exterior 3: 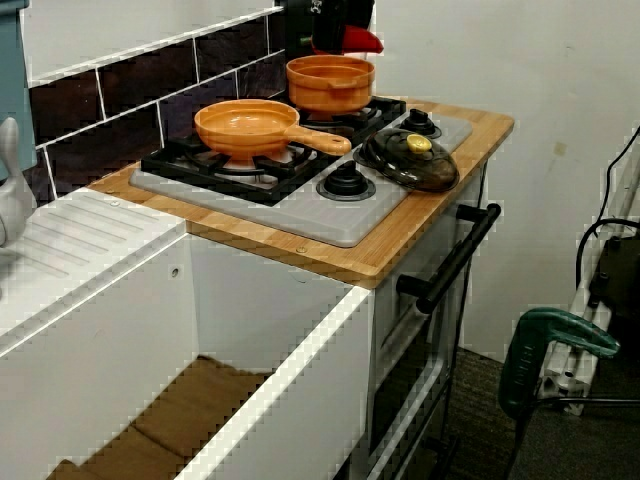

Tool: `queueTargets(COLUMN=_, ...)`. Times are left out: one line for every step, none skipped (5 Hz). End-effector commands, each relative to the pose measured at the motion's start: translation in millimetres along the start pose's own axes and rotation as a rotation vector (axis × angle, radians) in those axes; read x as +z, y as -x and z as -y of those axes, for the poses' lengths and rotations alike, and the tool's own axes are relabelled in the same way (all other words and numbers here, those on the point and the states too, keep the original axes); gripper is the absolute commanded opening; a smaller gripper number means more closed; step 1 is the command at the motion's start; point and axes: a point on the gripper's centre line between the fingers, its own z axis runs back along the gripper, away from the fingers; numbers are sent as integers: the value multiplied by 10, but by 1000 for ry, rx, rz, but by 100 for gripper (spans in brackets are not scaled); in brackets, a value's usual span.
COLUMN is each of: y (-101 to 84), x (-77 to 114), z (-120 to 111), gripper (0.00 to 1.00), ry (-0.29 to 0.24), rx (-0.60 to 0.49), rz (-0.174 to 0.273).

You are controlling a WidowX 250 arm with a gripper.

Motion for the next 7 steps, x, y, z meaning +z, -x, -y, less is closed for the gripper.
queueTargets(y=-234, x=114, z=88, gripper=0, ry=14, rx=13, rz=39)
queueTargets(y=-298, x=94, z=119, gripper=0, ry=29, rx=26, rz=24)
queueTargets(y=-292, x=67, z=139, gripper=0, ry=14, rx=32, rz=24)
queueTargets(y=-274, x=58, z=153, gripper=100, ry=8, rx=31, rz=22)
queueTargets(y=-270, x=35, z=124, gripper=100, ry=13, rx=35, rz=10)
queueTargets(y=-297, x=108, z=42, gripper=100, ry=22, rx=60, rz=-5)
queueTargets(y=-288, x=297, z=-83, gripper=100, ry=41, rx=76, rz=3)
